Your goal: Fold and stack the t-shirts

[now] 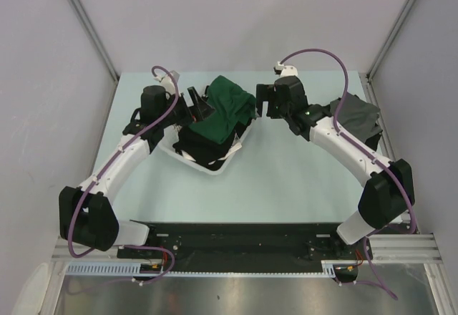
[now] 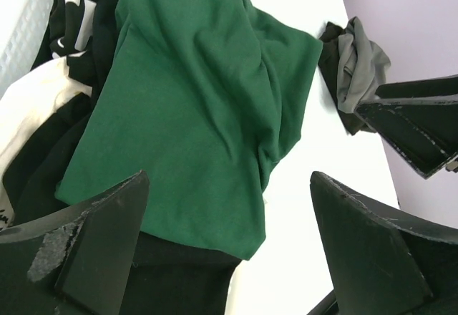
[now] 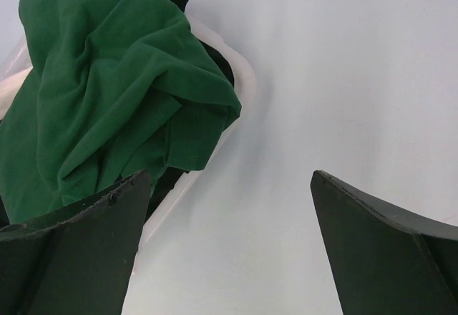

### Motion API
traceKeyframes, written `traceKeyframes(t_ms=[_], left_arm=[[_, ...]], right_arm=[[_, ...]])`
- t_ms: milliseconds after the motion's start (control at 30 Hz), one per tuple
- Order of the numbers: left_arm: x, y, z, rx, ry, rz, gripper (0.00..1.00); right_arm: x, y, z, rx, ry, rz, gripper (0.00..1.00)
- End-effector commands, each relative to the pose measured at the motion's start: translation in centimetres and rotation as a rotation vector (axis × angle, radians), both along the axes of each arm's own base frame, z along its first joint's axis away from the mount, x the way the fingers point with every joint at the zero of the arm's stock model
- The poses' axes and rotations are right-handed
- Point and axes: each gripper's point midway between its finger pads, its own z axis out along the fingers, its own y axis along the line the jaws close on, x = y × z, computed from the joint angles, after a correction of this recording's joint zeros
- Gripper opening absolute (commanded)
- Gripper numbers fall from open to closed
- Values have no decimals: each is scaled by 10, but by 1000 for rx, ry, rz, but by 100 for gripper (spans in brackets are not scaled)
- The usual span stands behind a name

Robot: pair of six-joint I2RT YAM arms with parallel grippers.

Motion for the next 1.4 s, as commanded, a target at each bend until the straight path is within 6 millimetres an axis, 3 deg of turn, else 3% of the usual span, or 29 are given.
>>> traceKeyframes(t_ms=[0,267,433,600,633,667,867,1000,1367], left_arm=[[1,-1,12,10,-38,-32,99],[0,-2,10,14,-34,-43,100],[-2,-1,11,24,-40,-49,100],[-3,2,8,47,-33,-45,99],[-3,3,8,53,-32,-42,100],[-2,6,9,61,-34,-28,99],[-4,16,13,114,-49,5,99],[-8,20,15,129,-54,10,99],[-15,21,11,130,-51,5,99]], right_arm=[[11,2,26,19,-77,-14,100],[-2,41,38,9,-137,309,100],[17,49,56,90,-208,287,100],[28,69,65,137,-213,355,100],[33,73,57,140,-196,358,100],[34,79,65,157,-208,377,100],[46,103,49,207,-148,424,98],[48,111,34,206,-105,450,88],[50,82,-11,8,-17,389,88]])
